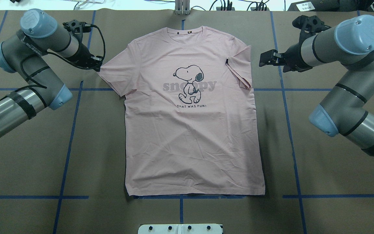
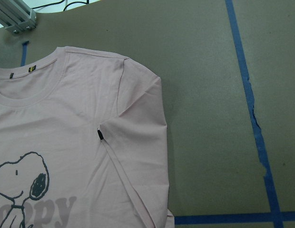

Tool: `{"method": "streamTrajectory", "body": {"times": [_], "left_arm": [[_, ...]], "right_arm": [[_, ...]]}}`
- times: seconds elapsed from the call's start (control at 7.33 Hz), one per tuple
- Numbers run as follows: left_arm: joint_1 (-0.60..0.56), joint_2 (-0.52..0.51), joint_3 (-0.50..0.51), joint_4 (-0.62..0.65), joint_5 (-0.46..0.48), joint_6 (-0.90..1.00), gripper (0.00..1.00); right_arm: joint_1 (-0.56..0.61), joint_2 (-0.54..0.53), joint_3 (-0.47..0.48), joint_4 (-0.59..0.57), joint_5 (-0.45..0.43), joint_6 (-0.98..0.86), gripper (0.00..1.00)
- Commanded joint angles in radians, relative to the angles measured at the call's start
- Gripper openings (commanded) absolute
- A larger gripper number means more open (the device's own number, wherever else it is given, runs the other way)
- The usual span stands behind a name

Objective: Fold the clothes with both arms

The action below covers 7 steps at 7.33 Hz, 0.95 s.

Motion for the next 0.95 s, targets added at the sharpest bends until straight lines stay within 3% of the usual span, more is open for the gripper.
{"method": "streamTrajectory", "body": {"times": [0.0, 0.82], "left_arm": [[0.001, 0.004, -0.005, 0.003, 0.004, -0.056, 0.6], [0.009, 0.013, 0.005, -0.002, 0.009, -0.058, 0.52]], "right_arm": [[0.0, 0.003, -0.001, 0.0, -0.001, 0.002, 1.0], [-0.002, 0.006, -0.003, -0.008, 0.0, 0.002, 1.0]]}}
